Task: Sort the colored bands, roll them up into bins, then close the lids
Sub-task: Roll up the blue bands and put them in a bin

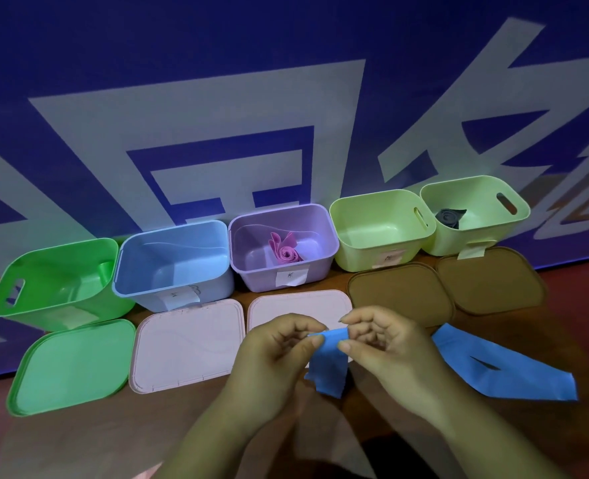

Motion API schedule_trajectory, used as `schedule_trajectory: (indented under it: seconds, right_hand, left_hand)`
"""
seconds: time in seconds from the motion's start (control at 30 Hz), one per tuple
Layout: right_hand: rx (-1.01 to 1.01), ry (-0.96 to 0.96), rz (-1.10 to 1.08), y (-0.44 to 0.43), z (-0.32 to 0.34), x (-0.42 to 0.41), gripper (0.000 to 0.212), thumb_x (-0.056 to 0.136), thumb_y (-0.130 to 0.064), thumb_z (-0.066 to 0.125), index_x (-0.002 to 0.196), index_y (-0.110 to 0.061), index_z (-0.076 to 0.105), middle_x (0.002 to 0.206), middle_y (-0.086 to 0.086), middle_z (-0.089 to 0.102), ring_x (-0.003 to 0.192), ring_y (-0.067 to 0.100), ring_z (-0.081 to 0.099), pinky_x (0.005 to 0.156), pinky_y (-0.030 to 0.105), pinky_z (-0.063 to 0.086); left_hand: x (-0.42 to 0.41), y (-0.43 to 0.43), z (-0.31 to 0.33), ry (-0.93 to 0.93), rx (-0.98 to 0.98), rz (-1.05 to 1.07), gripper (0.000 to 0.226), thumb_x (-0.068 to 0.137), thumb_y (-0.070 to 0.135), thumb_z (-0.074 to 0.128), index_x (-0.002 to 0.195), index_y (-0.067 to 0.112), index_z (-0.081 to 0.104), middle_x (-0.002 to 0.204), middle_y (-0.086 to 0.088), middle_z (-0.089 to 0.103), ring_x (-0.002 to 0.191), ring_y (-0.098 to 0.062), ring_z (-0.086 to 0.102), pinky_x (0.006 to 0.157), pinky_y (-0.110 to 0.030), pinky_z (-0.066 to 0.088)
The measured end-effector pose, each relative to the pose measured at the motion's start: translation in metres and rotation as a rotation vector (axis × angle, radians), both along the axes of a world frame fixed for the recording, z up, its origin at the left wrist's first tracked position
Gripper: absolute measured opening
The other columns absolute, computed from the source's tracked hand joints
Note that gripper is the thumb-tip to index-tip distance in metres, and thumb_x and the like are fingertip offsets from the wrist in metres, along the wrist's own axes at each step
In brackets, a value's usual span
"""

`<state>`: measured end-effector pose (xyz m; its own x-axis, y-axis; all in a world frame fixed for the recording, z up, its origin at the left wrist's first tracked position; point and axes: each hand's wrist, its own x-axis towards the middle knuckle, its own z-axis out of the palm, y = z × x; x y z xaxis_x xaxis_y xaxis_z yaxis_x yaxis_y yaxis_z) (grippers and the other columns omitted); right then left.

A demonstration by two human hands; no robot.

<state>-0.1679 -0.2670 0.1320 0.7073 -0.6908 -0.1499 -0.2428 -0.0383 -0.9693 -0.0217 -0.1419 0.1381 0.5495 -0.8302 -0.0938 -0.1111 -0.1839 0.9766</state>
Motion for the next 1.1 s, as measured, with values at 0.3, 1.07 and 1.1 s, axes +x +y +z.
schedule_trajectory:
  seconds: [0.3,1.07,1.1]
  right_hand:
    - [-0.051,0.261,-0.054,-0.086,-0.069,-0.087,0.027,0.076,-0.011,0.081,0.085,-0.035,0.072,0.085,-0.009,0.073,0.081,0.01,0.069,0.077,0.021,0.053]
    - [-0.55,0.495,0.32,-0.235,-0.201,-0.153,0.032,0.066,0.0,0.067,0.08,-0.028,0.065,0.078,-0.012,0.067,0.078,0.019,0.063,0.069,0.022,0.044]
    - [-0.542,0.475,0.322,-0.236,-0.198,-0.153,0.03,0.067,-0.003,0.065,0.081,-0.03,0.062,0.076,-0.011,0.068,0.076,0.018,0.063,0.068,0.022,0.043]
  left_hand:
    - [-0.05,-0.059,-0.046,0.002,0.191,-0.02,0.016,0.093,0.01,0.065,0.083,0.019,0.074,0.083,0.005,0.073,0.077,-0.008,0.064,0.076,-0.022,0.05]
    - [-0.126,-0.16,-0.095,0.085,0.372,0.173,0.016,0.09,0.0,0.067,0.083,0.013,0.074,0.084,0.005,0.075,0.082,-0.003,0.069,0.077,-0.016,0.05]
    - [-0.126,-0.16,-0.093,0.08,0.368,0.18,0.016,0.089,0.0,0.067,0.083,0.012,0.074,0.082,0.005,0.075,0.08,-0.002,0.068,0.076,-0.014,0.049]
